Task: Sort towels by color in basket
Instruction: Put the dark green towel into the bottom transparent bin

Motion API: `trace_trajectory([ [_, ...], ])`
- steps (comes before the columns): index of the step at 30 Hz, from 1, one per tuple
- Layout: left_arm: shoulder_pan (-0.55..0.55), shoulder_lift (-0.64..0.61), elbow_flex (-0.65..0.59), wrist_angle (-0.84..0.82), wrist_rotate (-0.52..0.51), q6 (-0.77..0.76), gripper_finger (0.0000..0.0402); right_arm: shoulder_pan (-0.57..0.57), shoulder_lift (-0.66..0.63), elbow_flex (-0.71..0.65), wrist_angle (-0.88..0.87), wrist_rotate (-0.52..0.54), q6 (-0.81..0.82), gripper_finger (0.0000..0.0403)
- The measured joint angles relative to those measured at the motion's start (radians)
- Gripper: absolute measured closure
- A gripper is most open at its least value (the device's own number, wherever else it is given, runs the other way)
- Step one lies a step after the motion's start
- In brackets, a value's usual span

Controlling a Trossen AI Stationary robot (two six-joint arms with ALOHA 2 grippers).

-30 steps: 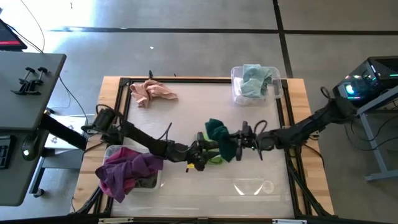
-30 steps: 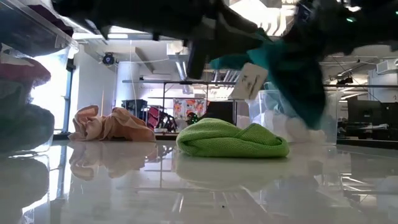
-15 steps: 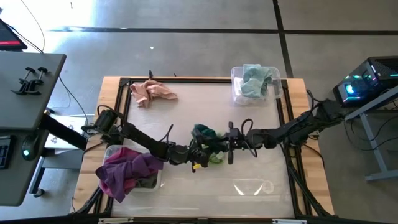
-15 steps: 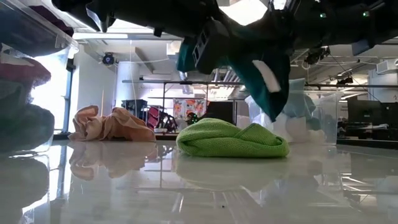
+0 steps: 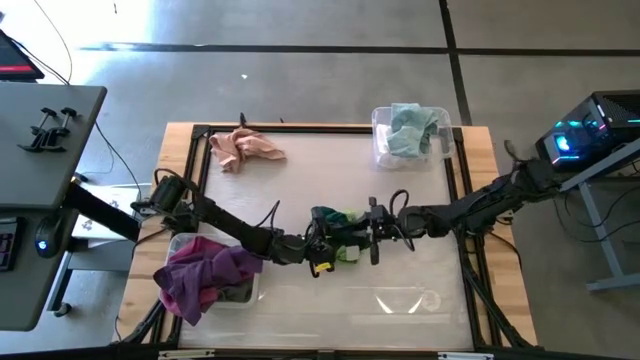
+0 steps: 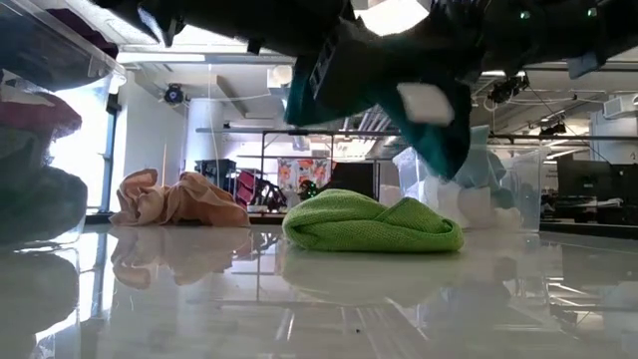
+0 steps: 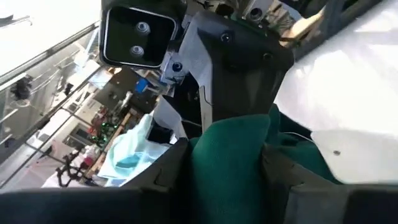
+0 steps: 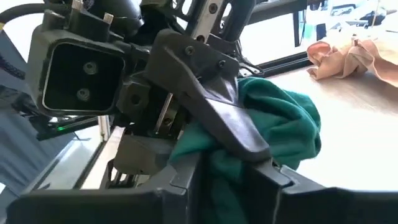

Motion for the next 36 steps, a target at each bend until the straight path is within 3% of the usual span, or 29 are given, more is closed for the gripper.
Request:
trace_trajectory([
  [7,-0.036,-0.013,-0.003,-0.068,-0.094,0.009,0.0316,0.015,-0.246,0.004,-0.358,-0.011,0.019,0.0322],
  [12,-0.051,-0.118,0.005,-0.233,-0.17,-0.037,0.0337,0.077,-0.36,0.001,-0.46,0.006,-0.044,0.0327],
  [19,-0.133,-0.397,0.007,-0.522,-0.115,-0.244,0.0356,0.152,-0.331,0.001,-0.446,0.143,-0.154,0.0327],
  [23,-0.21,-0.527,0.085,-0.86,-0.111,-0.358,0.0357,0.154,-0.263,0.001,-0.443,0.159,-0.156,0.0327],
  [27,-0.303,-0.539,0.331,-1.463,-0.126,-0.671,0.0357,0.15,-0.197,-0.001,-0.416,0.16,-0.157,0.0327],
  [32,-0.395,-0.458,0.617,-2.101,0.106,-1.29,0.0357,0.15,-0.132,-0.001,-0.327,0.162,-0.198,0.0327],
  [34,-0.427,-0.43,0.667,-2.292,0.212,-1.551,0.0357,0.15,-0.118,-0.001,-0.306,0.162,-0.215,0.0327],
  [36,-0.458,-0.42,0.642,-2.306,0.279,-1.726,0.0357,0.15,-0.111,-0.001,-0.287,0.162,-0.224,0.0327],
])
